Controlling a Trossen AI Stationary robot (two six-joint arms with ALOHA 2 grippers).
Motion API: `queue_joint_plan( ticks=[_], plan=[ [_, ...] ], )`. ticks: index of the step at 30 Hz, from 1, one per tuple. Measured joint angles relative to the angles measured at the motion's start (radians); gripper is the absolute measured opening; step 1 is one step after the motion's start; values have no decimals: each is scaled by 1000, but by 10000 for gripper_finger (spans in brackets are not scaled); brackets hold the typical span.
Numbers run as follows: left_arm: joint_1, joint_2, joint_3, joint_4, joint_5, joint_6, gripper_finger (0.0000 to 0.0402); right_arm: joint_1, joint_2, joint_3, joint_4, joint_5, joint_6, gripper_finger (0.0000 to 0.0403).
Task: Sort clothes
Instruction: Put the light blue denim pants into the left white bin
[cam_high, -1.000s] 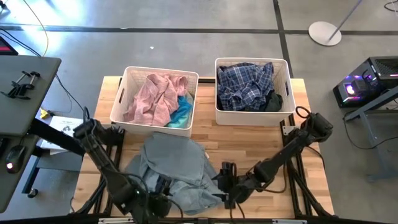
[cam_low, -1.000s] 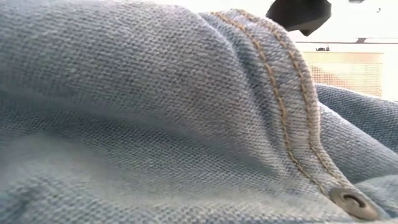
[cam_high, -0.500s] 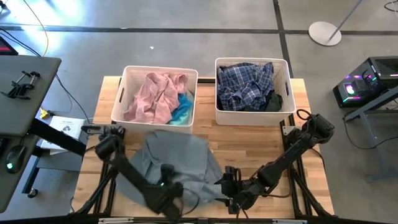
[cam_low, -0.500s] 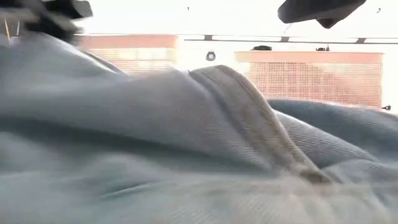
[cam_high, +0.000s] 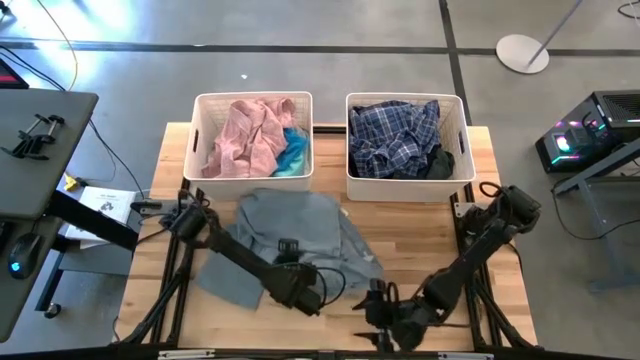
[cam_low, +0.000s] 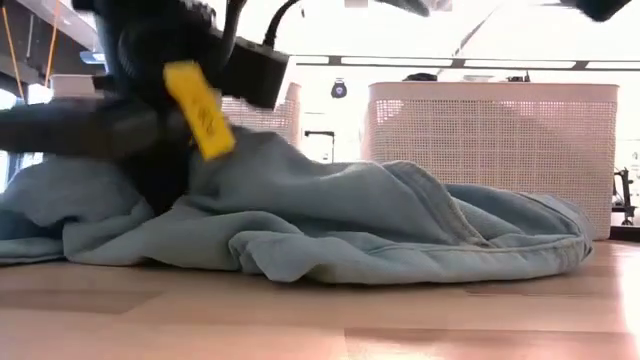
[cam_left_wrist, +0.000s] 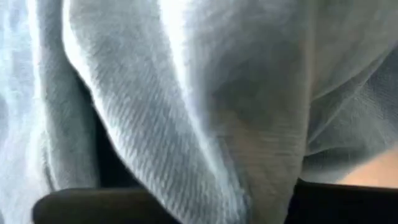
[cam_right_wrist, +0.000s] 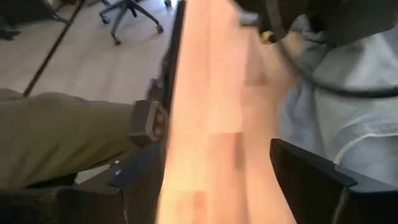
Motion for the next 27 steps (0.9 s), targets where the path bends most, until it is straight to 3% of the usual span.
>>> queue_joint_plan(
  ticks=[4,6,9,12,15,18,19,21,24,27],
  plan=[
    [-20,-69,50,-32,8,-48,27,63,0,0,37,63,9,277],
    [-47,-130,107,-54,-37,-80,27,92,0,0,43,117,9,277],
    [-89,-231,221,-82,-162,-139,27,127,-1,0,62,206,10,277],
    [-140,-333,346,-83,-370,-103,27,149,-2,0,94,275,4,277],
    [-191,-418,475,-13,-727,125,27,159,-2,0,100,300,3,277],
    [-205,-487,588,165,-1058,563,27,159,-2,0,103,301,4,277],
    [-196,-508,626,230,-1115,722,27,158,-2,0,104,301,3,277],
    [-146,-551,692,344,-1122,984,27,158,-7,0,105,303,2,277],
    [-40,-640,667,584,-1128,1297,27,150,-18,0,107,306,-15,277],
    [98,-717,669,610,-1097,1367,27,144,-24,0,107,312,-33,277]
  ],
)
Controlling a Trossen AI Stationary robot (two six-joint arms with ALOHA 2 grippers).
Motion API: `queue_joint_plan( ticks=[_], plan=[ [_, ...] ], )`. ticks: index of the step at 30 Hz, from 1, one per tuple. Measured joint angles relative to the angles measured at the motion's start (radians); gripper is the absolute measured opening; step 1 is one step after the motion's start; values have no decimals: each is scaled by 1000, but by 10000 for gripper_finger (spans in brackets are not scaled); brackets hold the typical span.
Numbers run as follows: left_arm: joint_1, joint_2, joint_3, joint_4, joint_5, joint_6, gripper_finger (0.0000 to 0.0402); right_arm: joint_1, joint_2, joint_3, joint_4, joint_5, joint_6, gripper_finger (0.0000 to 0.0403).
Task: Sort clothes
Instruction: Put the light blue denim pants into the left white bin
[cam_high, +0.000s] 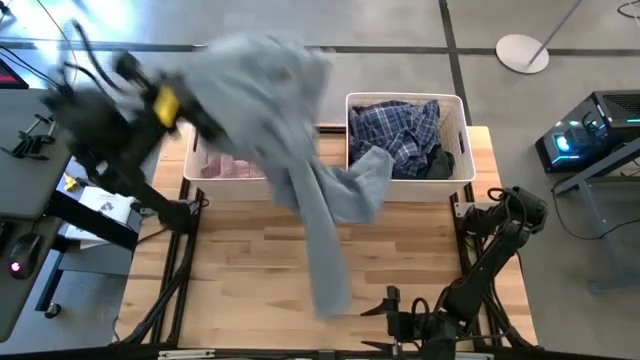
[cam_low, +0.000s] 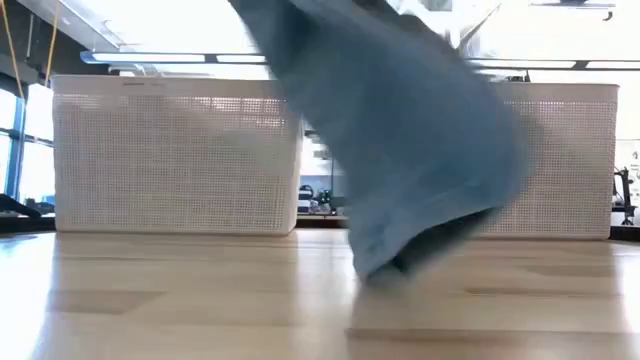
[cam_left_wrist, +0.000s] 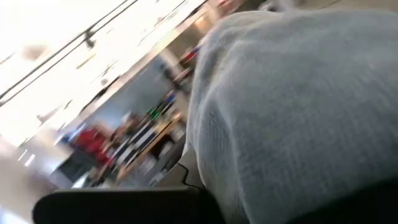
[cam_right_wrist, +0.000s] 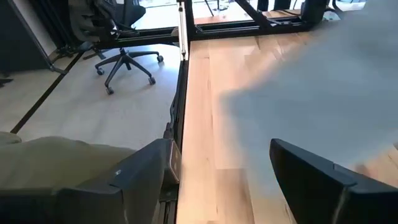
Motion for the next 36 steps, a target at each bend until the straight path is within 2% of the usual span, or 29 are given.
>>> queue_joint_plan(
  ticks=[5,8,13,17,18,19,22,23,29,33,36],
  plan=[
    [240,-110,6,-51,15,-5,27,-9,-2,0,-6,-1,-10,277],
    [350,-135,6,-151,79,-79,27,-18,-2,0,-5,-4,-10,277],
    [504,-109,4,-513,392,-412,27,-43,-2,0,-5,-7,-18,277],
    [668,-37,1,-877,641,-719,27,-59,-2,0,-5,-49,11,277],
    [698,-14,-3,-945,698,-784,27,-60,-2,0,-5,-62,16,277],
    [729,-2,-33,-931,739,-820,27,-62,-2,0,-5,-68,16,277],
    [755,-22,-209,-835,917,-823,33,-61,-2,0,-6,-68,8,277],
    [756,-23,-273,-795,946,-808,38,-61,-2,0,-5,-68,7,277],
    [839,-10,-748,-687,902,-830,47,-55,-2,0,1,-65,13,277],
    [916,-16,-1039,-496,1000,-857,47,-45,-2,0,1,-65,16,277],
    [963,-19,-1185,-358,1053,-875,52,-39,-2,0,-1,-63,16,277]
  ],
)
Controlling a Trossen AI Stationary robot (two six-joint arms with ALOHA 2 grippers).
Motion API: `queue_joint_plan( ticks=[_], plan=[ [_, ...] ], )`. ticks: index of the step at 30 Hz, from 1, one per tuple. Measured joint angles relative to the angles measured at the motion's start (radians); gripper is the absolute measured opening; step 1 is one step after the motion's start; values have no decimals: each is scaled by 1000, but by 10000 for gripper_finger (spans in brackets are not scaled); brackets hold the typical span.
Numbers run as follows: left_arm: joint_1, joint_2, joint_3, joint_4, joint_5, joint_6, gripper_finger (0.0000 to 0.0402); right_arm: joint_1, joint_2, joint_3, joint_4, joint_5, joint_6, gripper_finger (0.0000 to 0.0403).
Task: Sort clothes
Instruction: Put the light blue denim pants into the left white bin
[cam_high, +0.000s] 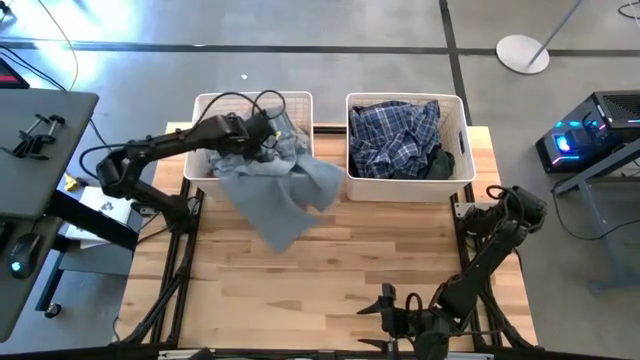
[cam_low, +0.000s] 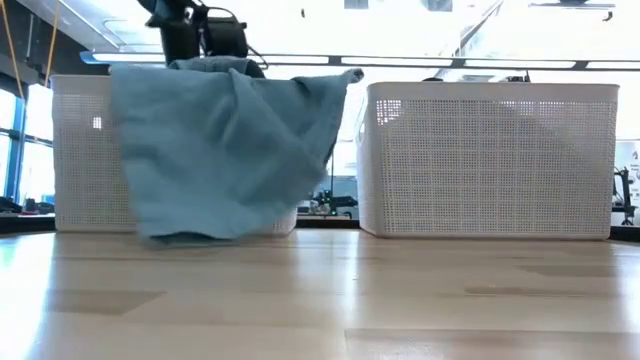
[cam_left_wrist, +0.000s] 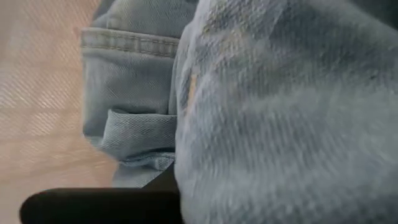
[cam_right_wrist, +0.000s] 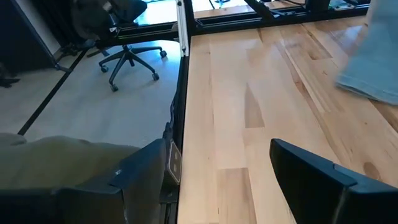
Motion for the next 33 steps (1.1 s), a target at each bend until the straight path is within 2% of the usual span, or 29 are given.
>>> queue_joint_plan(
  ticks=[3,6,12,16,19,24,29,33],
  plan=[
    [28,-6,-62,69,36,-19,69,1,0,0,0,1,0,277],
    [50,-24,-64,83,83,-21,102,0,0,0,-1,3,0,277],
    [80,-113,31,37,142,-38,189,-5,0,0,-2,5,-6,277],
    [58,-206,117,17,162,-92,222,-5,0,0,-4,8,-23,277],
    [-36,-295,129,38,118,-101,220,-5,0,0,-4,55,-34,277],
    [-292,-399,130,-39,-118,-153,182,-5,0,0,-5,118,-86,277],
    [-481,-423,132,-169,-152,-311,147,-12,0,0,-5,131,-88,277],
    [-513,-397,132,-251,-154,-337,135,-20,0,0,-4,131,-88,277]
  ],
)
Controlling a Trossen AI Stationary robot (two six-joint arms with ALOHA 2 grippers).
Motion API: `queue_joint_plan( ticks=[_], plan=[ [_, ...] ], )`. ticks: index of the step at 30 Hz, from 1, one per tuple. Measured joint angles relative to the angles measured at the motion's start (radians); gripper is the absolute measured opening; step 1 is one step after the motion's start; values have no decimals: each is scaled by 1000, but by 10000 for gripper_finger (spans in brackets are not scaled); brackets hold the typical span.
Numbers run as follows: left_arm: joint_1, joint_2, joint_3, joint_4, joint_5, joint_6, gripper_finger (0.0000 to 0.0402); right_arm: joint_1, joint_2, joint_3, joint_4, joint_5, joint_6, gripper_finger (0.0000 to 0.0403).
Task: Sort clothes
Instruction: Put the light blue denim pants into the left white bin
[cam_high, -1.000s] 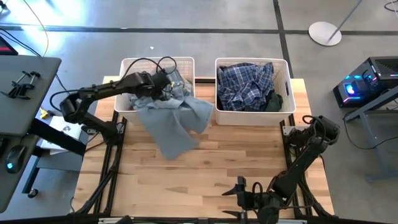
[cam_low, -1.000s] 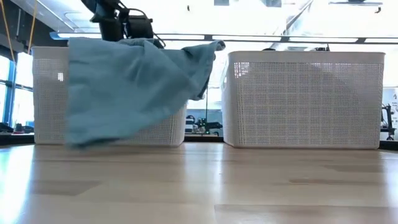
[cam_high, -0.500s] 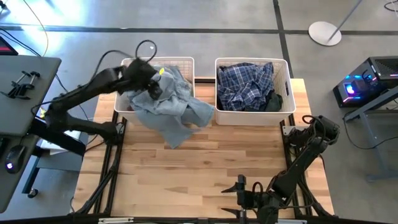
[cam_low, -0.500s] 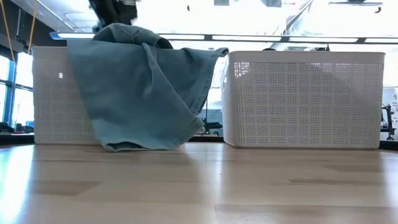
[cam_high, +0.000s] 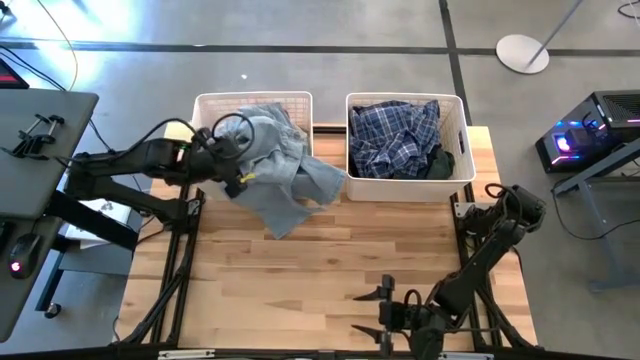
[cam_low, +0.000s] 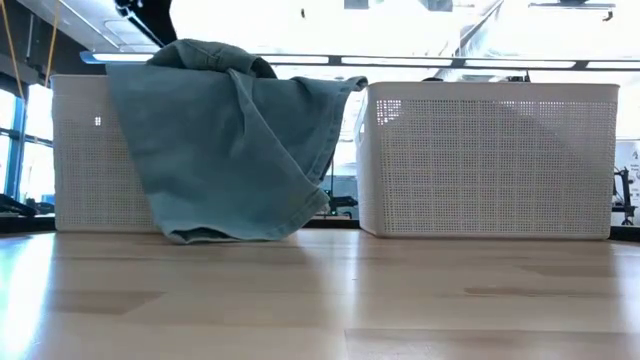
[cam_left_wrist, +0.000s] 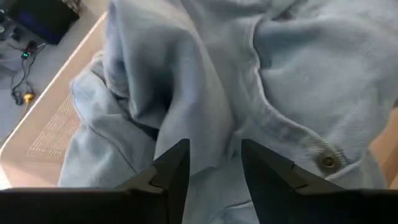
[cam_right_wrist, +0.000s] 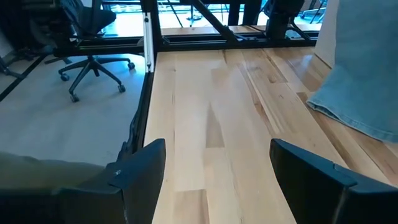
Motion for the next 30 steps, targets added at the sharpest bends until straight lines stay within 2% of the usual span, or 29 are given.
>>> queue_joint_plan(
  ticks=[3,8,10,14,18,20,22,24,27,30],
  plan=[
    [0,17,0,8,54,-1,149,-4,0,0,0,-1,1,277],
    [-39,47,2,7,226,-63,185,-3,0,0,1,-10,1,277],
    [-106,96,3,-63,185,-65,184,-3,0,0,0,-12,1,277],
    [-260,234,3,-230,27,-53,156,-9,0,0,-1,-12,1,277],
    [-366,336,9,-292,-64,-54,127,-11,0,0,-3,-12,1,277],
    [-391,362,16,-317,-142,-71,116,-10,0,0,-3,-9,0,277],
    [-383,359,17,-311,-224,-63,106,-9,0,0,-3,-3,0,277],
    [-328,344,17,-293,-242,-29,96,-11,0,0,-2,-3,1,277],
    [-192,313,19,-249,-174,-20,74,-14,0,0,0,-3,1,277],
    [-55,279,23,-183,-91,56,43,-19,0,0,0,-3,-3,277]
  ],
)
